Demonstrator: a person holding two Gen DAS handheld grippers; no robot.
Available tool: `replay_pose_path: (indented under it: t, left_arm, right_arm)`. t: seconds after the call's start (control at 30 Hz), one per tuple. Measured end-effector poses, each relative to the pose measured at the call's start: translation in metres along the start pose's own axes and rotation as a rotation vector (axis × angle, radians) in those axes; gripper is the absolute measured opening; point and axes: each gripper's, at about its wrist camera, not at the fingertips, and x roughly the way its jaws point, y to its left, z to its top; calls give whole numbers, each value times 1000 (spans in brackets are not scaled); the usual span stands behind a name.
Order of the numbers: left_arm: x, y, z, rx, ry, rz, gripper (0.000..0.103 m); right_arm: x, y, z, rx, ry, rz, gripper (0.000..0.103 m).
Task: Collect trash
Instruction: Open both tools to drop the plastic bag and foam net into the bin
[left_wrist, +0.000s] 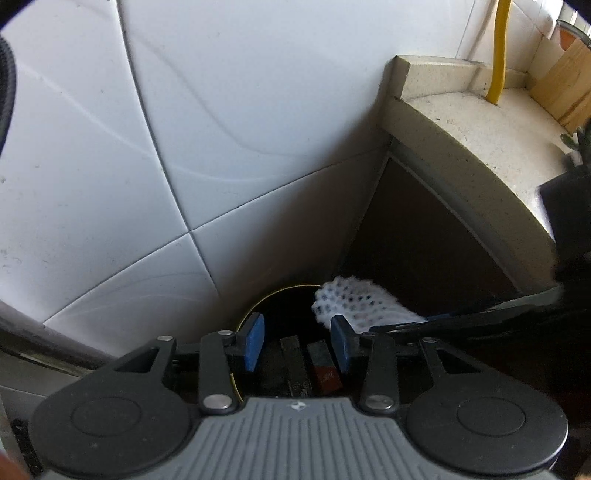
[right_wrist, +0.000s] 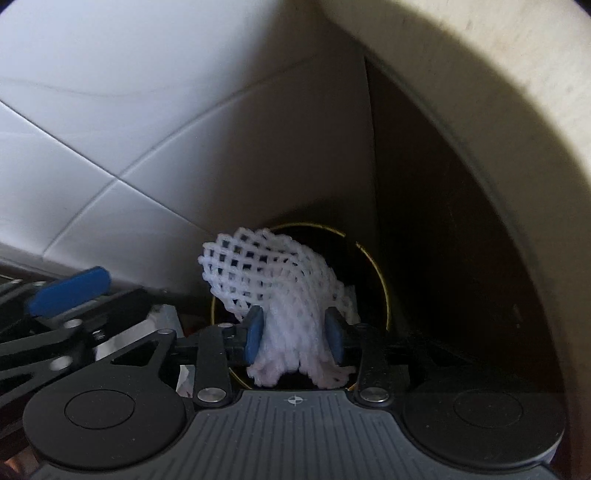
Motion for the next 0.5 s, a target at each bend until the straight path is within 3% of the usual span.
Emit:
replay_pose_path:
  t: [0.3,0.5]
  left_arm:
    - [7,0,1,-2,26,29,41]
    - [9,8,2,-45,36,43,45]
  right_arm:
    - [35,0,2,-11,49,-24,51]
    - [34,-3,2,-2,44,10,67]
